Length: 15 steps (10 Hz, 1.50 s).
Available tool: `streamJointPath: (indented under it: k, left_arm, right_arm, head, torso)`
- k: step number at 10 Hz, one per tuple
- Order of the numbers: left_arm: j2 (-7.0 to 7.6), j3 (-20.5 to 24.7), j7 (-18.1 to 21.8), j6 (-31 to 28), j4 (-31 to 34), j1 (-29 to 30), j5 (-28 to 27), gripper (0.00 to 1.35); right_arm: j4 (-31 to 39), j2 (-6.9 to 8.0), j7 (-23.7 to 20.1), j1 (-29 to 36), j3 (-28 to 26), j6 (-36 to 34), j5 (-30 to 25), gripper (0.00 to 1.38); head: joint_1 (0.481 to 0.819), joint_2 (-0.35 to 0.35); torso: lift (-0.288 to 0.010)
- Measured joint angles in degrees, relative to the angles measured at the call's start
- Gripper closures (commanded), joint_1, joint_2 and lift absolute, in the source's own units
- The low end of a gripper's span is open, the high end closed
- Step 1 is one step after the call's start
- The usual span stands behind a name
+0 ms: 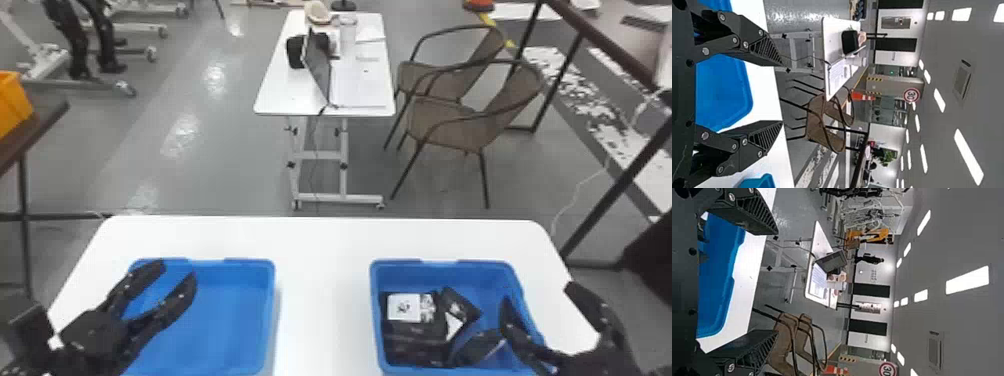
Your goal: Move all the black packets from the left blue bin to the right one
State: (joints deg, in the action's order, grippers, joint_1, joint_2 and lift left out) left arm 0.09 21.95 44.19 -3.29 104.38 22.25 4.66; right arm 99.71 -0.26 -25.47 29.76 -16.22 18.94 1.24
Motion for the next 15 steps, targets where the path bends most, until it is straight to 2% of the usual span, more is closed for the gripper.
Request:
streamJointPath:
  k: [3, 4, 8, 10, 15]
  left_arm:
    - [0.00, -0.49, -5.06, 4.71, -0.07, 3.89, -0.39, 0.56]
    - [0.00, -1.02, -5.94, 6.32, -0.12, 4.59, -0.53, 0.56]
    - [0.00, -5.85, -7.82, 11.78, -0.74, 4.76, 0.68, 0.56]
    - [0.00, -7.04, -9.14, 12.79, -1.66, 5.07, 2.29, 0.56]
    - [0.00, -7.91, -9.21, 11.82, -2.39, 4.89, 3.78, 0.56]
  right_arm:
    - [-3.02, 0.00, 1.51, 3.40, -0.10, 6.48, 0.14, 0.12]
    - [-3.51, 0.00, 2.99, 4.20, -0.13, 7.63, -0.16, 0.12]
    - [-4.50, 0.00, 3.25, 5.47, 0.42, 8.74, 0.18, 0.12]
    - [-4.77, 0.00, 3.24, 5.57, 0.57, 8.74, 0.66, 0.12]
    - [-4.78, 0.00, 3.25, 5.33, 0.57, 8.41, 0.77, 0.12]
  head:
    - [0.695, 0.004]
    - [0.695, -0.004]
    - [0.695, -0.061]
    - [0.695, -0.070]
    - [0.695, -0.080]
  torso:
    - [0.000]
    - [0.000]
    - [0.000]
    - [0.000]
    - [0.000]
